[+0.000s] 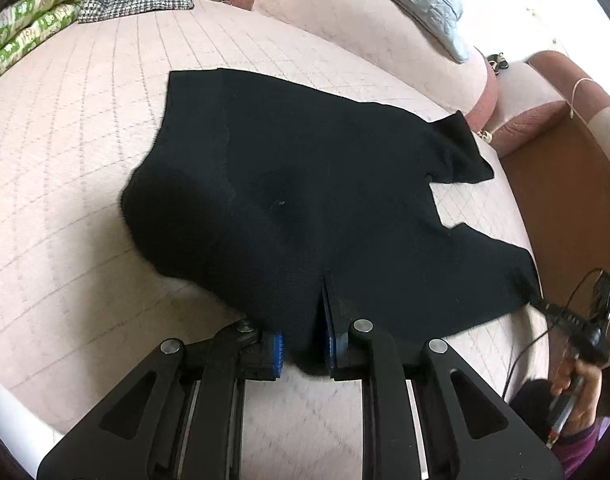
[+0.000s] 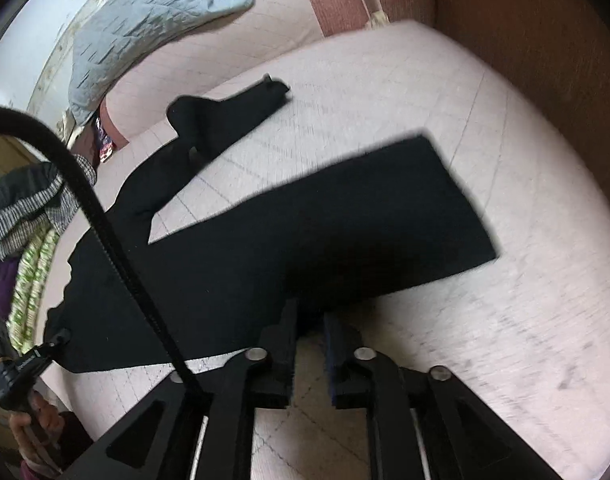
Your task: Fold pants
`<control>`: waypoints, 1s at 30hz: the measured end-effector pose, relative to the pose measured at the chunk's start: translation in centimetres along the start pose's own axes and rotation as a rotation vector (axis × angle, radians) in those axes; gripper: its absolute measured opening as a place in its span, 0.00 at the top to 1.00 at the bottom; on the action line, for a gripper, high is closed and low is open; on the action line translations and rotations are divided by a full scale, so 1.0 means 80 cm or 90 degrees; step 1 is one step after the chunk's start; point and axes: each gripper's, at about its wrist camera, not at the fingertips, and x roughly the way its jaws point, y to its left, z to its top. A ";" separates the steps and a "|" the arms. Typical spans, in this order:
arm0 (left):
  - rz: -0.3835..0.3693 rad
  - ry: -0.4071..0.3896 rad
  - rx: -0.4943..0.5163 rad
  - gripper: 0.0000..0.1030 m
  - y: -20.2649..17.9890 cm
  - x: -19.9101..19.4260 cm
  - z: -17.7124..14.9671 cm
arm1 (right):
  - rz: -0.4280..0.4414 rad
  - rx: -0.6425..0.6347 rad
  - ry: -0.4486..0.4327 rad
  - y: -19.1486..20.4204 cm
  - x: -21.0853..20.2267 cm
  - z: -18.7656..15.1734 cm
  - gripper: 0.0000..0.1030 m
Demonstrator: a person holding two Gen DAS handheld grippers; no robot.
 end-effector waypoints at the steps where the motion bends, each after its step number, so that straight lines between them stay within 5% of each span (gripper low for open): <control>1: -0.001 -0.002 0.002 0.86 0.003 -0.007 -0.003 | -0.014 -0.021 -0.018 0.005 -0.012 0.003 0.76; 4: 0.013 0.000 0.008 0.86 0.015 -0.022 -0.011 | -0.016 -0.056 -0.052 0.015 -0.035 0.005 0.70; 9: 0.057 -0.009 0.007 0.86 0.032 -0.045 -0.025 | 0.161 -0.134 -0.051 0.084 -0.027 0.023 0.62; 13: 0.106 -0.061 0.007 0.85 0.046 -0.067 -0.030 | 0.251 -0.268 -0.046 0.191 0.011 0.044 0.56; 21: 0.090 -0.038 -0.028 0.85 0.071 -0.042 -0.011 | 0.257 -0.484 -0.033 0.380 0.142 0.095 0.51; 24: 0.093 -0.034 -0.011 0.85 0.076 -0.033 0.003 | 0.223 -0.594 -0.044 0.439 0.192 0.107 0.39; 30: 0.080 -0.013 0.027 0.85 0.089 -0.014 0.024 | 0.212 -0.688 0.005 0.497 0.271 0.127 0.28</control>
